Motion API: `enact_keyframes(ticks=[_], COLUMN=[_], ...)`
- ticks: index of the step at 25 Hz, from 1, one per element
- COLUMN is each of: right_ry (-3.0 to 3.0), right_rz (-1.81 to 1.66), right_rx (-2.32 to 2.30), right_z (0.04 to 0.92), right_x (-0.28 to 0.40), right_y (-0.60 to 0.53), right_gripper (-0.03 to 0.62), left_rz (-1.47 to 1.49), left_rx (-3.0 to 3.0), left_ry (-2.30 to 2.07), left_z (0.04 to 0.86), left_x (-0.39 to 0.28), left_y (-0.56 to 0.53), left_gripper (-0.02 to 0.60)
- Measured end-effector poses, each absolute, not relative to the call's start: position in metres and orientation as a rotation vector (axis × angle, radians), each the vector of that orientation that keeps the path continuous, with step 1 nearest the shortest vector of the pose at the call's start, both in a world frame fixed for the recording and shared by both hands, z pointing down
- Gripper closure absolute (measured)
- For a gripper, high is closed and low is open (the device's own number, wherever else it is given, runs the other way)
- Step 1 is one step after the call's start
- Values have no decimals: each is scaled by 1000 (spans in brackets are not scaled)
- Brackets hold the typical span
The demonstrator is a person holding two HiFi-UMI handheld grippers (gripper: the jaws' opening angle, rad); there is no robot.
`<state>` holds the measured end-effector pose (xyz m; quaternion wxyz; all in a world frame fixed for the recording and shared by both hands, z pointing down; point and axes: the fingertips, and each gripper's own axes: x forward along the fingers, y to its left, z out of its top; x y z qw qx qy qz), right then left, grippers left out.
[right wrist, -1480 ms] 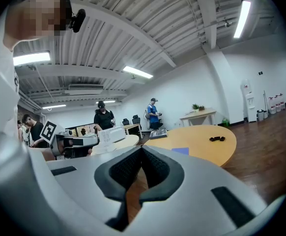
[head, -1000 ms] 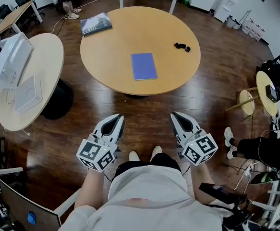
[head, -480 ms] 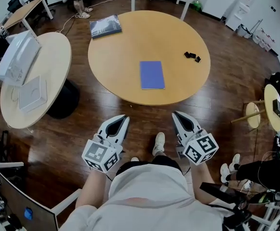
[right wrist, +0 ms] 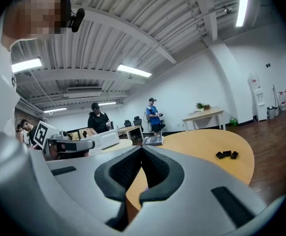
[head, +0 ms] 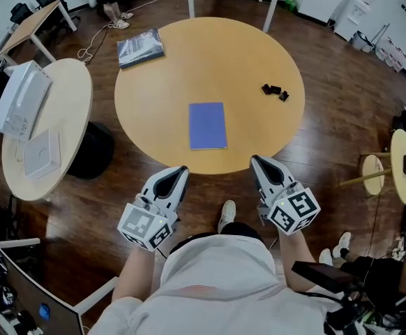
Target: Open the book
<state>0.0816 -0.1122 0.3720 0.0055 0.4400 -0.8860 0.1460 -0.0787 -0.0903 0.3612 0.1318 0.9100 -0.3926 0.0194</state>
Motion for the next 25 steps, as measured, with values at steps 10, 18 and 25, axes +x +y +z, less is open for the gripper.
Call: enact_keyframes(ticks=[10,18,25], right_ry=[-2802,-2748,-2664], right_rz=[529,591,731], right_rx=[1305,1301,1375], right_z=[394,415,446], right_x=[141,138,143], right_y=[-190,-203,-195], right_gripper=[592,592,592], left_rz=[185,288,679], left_rx=[2556,2541,2599], left_ry=[-1242,-1162,-1022], left_z=[384,425,522], left_x=[-30,-17,3], left_y=[-160,-197,-225], left_gripper=[572,572,555])
